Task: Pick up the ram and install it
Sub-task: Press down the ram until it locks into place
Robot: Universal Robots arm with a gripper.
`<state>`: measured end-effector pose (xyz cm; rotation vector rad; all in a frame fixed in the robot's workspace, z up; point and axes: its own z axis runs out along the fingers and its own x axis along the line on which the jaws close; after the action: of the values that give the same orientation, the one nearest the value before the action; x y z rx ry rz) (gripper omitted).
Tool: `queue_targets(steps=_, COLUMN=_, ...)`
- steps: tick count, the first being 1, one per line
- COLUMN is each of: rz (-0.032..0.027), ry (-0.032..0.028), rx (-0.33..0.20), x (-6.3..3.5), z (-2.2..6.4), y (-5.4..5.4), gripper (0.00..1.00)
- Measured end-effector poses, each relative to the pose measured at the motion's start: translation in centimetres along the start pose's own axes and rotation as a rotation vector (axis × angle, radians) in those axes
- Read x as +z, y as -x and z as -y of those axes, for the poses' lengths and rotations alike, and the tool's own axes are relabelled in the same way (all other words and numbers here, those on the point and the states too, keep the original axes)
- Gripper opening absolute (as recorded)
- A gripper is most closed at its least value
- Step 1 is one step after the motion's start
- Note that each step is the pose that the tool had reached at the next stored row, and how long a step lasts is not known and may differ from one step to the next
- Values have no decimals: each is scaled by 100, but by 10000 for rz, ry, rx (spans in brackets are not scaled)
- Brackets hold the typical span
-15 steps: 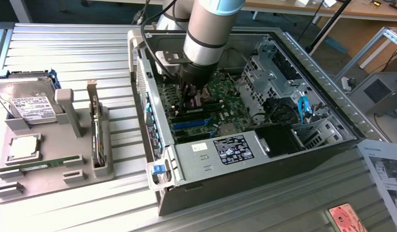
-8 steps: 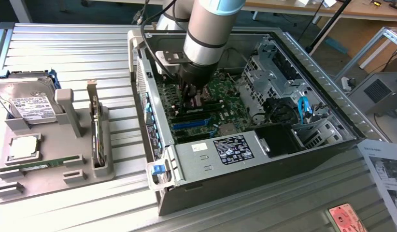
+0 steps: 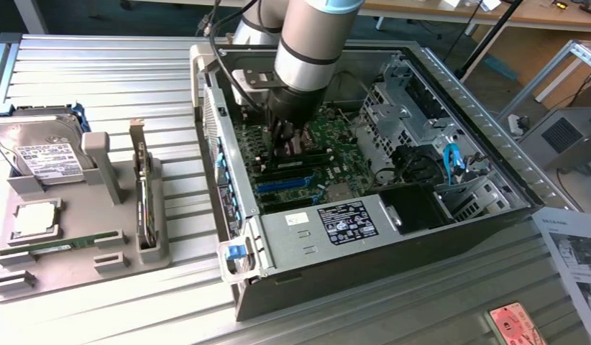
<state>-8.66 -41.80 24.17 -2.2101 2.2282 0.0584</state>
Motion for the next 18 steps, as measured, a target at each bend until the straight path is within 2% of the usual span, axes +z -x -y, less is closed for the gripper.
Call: queue_targets(steps=18, rz=-10, ry=-1, rx=1, x=-266, z=-7, y=8, gripper=11)
